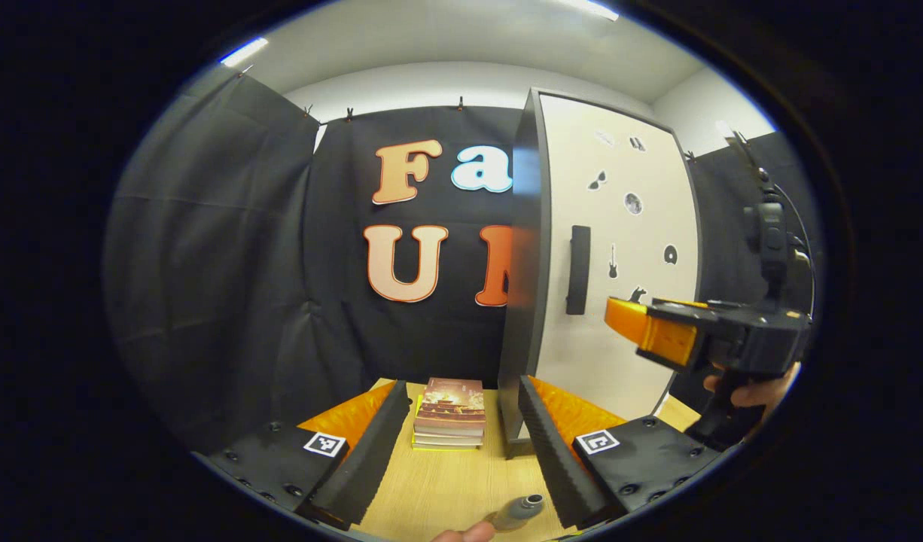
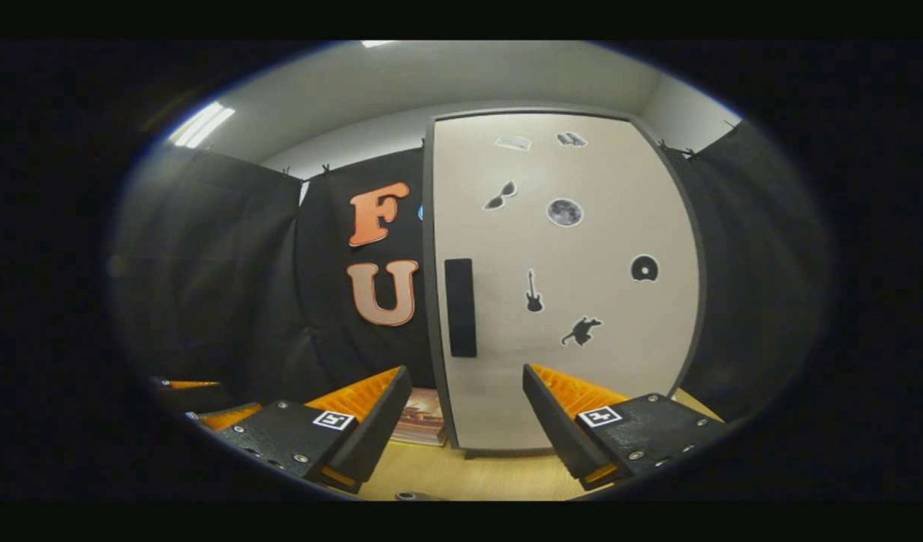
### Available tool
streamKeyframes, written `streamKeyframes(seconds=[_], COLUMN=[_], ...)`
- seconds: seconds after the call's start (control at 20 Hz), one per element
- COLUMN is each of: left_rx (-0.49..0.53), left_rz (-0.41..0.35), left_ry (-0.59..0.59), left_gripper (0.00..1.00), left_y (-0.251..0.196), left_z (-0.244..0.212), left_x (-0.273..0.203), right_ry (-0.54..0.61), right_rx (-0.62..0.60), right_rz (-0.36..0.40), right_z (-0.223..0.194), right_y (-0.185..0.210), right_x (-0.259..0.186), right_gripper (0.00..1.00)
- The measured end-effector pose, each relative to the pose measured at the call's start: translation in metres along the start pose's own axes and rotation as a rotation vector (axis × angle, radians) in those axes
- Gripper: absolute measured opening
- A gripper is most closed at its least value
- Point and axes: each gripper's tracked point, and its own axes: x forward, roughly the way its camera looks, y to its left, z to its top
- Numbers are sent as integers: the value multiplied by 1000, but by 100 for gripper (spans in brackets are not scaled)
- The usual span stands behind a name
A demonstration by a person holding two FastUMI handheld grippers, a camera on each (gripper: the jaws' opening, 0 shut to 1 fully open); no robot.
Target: Open the cabinet door with the right hand, grasp the bottle in the cabinet with the left hand and place it on the coaster, then close the cabinet door with the right hand.
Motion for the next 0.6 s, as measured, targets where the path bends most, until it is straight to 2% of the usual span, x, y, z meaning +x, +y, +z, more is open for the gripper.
streamKeyframes(seconds=[0.1, 0.3, 0.35, 0.4, 0.6], left_rx=[1, 17, 19, 21, 21], left_rz=[2, -25, -32, -41, -62], left_ry=[-7, 4, 0, -5, -24], left_gripper=[94, 95, 96, 95, 96], left_y=[-11, -38, -43, -50, -64], left_z=[3, -2, -1, 2, 8], left_x=[-25, -64, -72, -79, -99], right_ry=[-22, -17, -18, -21, -35], right_rx=[-37, -55, -43, -32, 7], right_rz=[-7, -77, -92, -108, -148], right_z=[0, 10, 16, 22, 33], right_y=[-6, -32, -39, -45, -63], right_x=[-53, -134, -149, -162, -205], right_gripper=[93, 93, 88, 93, 93])
